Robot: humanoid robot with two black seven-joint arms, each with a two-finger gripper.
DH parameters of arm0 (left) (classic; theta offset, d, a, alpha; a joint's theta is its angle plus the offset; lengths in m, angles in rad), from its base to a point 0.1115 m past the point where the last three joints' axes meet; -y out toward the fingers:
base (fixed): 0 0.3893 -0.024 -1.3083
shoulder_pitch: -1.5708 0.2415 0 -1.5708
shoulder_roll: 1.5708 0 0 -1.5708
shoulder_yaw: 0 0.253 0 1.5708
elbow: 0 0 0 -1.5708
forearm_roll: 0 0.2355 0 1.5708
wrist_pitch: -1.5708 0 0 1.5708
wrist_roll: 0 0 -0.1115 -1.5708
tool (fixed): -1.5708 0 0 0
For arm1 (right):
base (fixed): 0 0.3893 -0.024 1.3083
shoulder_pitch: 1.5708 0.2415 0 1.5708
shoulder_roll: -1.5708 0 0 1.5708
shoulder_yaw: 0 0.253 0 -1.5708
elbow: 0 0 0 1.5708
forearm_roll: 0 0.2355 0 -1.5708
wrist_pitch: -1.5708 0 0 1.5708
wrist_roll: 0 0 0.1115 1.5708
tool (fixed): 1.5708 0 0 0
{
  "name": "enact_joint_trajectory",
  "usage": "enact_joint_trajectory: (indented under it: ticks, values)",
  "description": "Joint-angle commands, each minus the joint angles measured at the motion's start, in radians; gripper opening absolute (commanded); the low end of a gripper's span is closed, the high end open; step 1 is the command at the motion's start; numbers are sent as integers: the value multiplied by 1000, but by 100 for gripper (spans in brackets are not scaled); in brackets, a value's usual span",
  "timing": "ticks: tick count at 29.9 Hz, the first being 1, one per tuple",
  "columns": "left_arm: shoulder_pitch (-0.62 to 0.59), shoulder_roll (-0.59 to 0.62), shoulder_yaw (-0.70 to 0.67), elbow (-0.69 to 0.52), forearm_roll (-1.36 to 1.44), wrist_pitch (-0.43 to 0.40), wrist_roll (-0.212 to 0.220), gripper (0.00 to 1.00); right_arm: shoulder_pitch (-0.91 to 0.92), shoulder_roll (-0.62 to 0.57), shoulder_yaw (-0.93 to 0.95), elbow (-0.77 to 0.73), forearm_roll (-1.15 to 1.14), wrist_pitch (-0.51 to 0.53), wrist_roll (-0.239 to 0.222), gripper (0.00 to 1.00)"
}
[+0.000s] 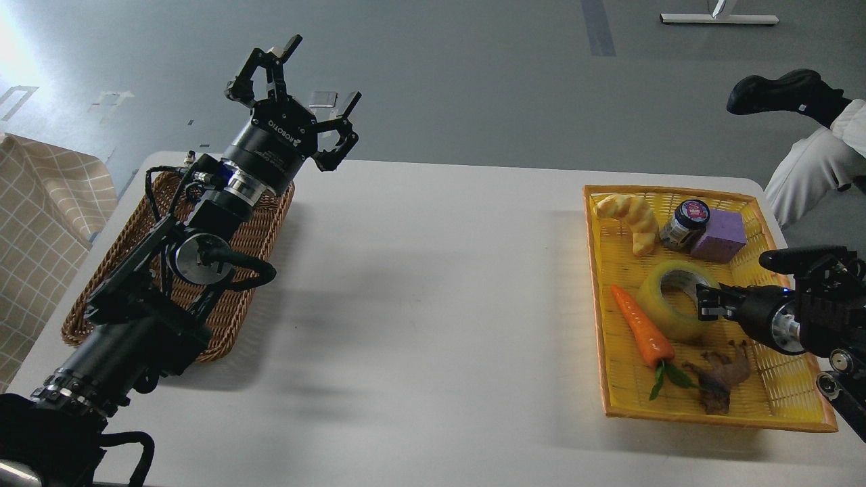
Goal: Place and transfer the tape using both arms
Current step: 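Lift the tape roll with the right gripper and carry it toward table center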
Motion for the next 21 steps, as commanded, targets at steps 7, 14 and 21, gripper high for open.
enact_joint_trajectory:
  ticks: [7,14,21]
  values:
    - [0,-4,0,0,0,0,0,98,32,-47,54,136,0,0,9,0]
    - [0,-4,0,0,0,0,0,98,58,-61,110,264,16,0,10,0]
    - [0,-4,0,1,0,0,0,98,170,-20,93,270,14,0,13,0]
